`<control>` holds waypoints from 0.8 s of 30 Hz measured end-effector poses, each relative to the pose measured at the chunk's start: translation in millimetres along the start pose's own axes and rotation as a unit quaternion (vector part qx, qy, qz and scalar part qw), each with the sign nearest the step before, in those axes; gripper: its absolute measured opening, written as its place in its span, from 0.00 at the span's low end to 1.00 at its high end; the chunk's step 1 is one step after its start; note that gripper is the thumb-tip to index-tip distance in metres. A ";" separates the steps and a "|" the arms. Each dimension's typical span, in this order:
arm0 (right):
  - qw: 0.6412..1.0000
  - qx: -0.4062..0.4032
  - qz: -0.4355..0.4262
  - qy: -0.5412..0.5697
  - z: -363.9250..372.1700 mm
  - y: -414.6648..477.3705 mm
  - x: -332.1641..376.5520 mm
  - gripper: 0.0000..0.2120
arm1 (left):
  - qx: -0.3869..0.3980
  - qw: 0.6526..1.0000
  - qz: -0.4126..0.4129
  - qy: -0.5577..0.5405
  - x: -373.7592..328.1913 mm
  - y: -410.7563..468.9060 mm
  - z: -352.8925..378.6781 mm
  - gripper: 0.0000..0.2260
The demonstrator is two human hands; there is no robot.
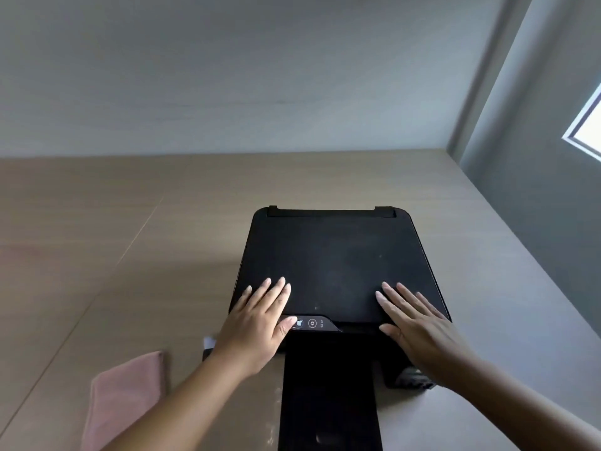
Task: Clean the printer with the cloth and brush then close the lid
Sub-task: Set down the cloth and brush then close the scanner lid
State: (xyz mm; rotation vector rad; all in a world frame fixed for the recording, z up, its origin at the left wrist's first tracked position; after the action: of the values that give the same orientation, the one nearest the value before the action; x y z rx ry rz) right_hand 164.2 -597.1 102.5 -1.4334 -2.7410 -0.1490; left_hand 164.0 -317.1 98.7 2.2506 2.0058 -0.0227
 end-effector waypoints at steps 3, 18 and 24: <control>0.999 0.017 0.040 0.032 8.0 12.9 -2.4 0.40 | 0.023 0.999 -0.025 -0.001 -4.1 7.1 7.0 0.33; 0.985 0.001 0.166 0.049 10.1 91.2 -32.3 0.34 | 0.039 0.995 -0.092 -0.010 -9.2 96.0 10.1 0.33; 0.985 0.007 0.167 0.045 10.3 93.6 -34.0 0.37 | 0.023 0.994 -0.101 -0.020 -6.7 98.3 11.2 0.35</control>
State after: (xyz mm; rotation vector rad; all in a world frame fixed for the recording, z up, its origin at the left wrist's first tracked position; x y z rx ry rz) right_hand 260.5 -570.7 95.5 -1.8038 -2.3834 -0.1752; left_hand 261.4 -335.7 96.5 2.0456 2.2243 -0.1323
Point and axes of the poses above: each hand's wrist, its own y-axis towards the middle knuckle, its own z-axis out of the palm, x = y × z, the point moved 5 cm from there along y, towards the middle knuckle, and after that the axes turned 12 degrees about -z, right-handed, at the moved point
